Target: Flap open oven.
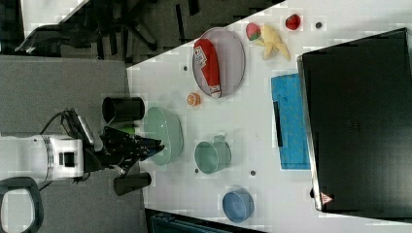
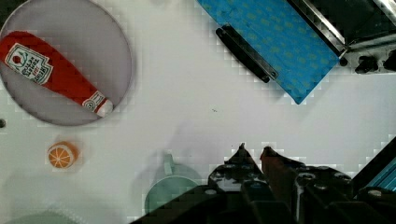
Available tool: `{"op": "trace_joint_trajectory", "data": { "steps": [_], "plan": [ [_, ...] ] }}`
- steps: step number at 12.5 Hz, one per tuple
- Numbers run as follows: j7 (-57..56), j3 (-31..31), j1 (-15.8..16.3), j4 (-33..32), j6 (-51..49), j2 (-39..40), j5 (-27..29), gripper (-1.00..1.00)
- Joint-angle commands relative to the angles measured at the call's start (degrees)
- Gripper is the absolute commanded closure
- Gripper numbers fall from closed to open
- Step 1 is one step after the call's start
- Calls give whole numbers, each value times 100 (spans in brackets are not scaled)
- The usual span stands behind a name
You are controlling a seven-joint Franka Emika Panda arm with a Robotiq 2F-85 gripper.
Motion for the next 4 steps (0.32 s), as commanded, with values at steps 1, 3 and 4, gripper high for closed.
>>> {"op": "trace_joint_trajectory", "data": {
  "steps": [1, 3, 4],
  "plan": [
    [310, 25, 22, -1, 15, 35, 14, 65],
    [310, 25, 22, -1, 15, 45, 14, 65],
    [310, 25, 22, -2, 15, 45, 14, 65]
  ]
}}
